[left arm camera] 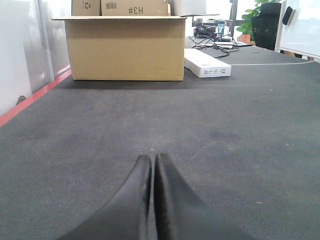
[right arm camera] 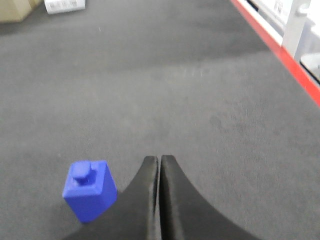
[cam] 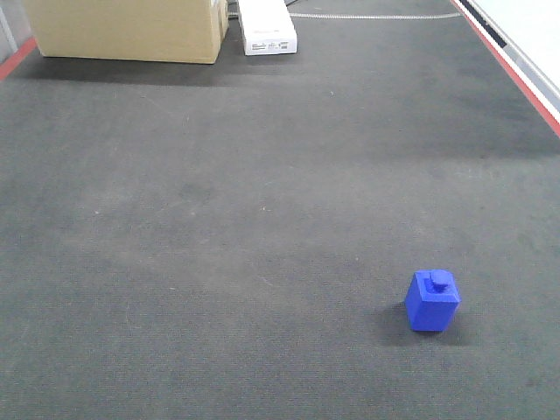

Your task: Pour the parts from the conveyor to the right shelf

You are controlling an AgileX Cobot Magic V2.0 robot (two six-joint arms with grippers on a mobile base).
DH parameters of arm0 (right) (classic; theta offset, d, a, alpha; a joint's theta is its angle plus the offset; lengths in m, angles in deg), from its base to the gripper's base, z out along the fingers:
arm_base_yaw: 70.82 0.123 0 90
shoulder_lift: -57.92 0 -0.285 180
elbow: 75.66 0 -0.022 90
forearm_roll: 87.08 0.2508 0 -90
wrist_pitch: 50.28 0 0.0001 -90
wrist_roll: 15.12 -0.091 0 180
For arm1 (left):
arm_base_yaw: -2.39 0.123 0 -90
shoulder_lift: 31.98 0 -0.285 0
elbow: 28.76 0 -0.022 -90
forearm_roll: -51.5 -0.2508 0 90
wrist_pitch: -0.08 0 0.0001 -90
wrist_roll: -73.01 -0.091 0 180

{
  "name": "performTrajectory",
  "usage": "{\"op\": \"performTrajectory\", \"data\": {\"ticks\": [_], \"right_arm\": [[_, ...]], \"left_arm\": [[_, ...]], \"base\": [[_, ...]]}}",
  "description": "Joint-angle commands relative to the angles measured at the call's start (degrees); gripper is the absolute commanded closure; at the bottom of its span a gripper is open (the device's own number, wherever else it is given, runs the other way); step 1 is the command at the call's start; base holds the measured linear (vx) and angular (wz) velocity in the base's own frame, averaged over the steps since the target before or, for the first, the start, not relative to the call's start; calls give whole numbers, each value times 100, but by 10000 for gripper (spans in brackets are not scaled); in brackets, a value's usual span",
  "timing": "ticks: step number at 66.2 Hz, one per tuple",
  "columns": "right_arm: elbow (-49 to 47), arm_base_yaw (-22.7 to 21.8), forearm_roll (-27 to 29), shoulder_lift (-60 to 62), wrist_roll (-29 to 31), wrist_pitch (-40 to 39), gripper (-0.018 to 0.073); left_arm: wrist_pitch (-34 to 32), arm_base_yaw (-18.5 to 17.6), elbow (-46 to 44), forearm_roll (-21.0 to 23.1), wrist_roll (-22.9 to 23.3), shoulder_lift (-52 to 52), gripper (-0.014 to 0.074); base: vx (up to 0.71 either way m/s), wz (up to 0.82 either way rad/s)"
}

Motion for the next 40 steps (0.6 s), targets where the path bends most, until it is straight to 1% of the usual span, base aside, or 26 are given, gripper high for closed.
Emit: {"op": "performTrajectory", "data": {"ticks": [1,7,13,22,28,35,40], "right_arm": [[-197,14,-64,-187,53,-285,517],[-251,14,-31,-342,53,-163,449],[-482,52,30,-565,137,1,344],[-884,484,42,-1048,589,335,167],[-1149,770,18,-1469,665,514,83],[-1558,1040,121,-2070,602,743,34],[-1925,1236,255,-2530,524,938,32]], "left_arm": [[-412,-29,-112,35,42,-68,603],[-412,-29,-112,35,42,-68,603],[-412,-29,-112,35,42,-68,603],[-412,-29,-112,35,42,-68,603],[-412,-29,-112,35,42,-68,603],[-412,-29,-112,35,42,-68,603],[-412,-29,-112,35,42,-68,603]], "base": [[0,0],[0,0],[0,0],[0,0],[0,0],[0,0],[0,0]]}}
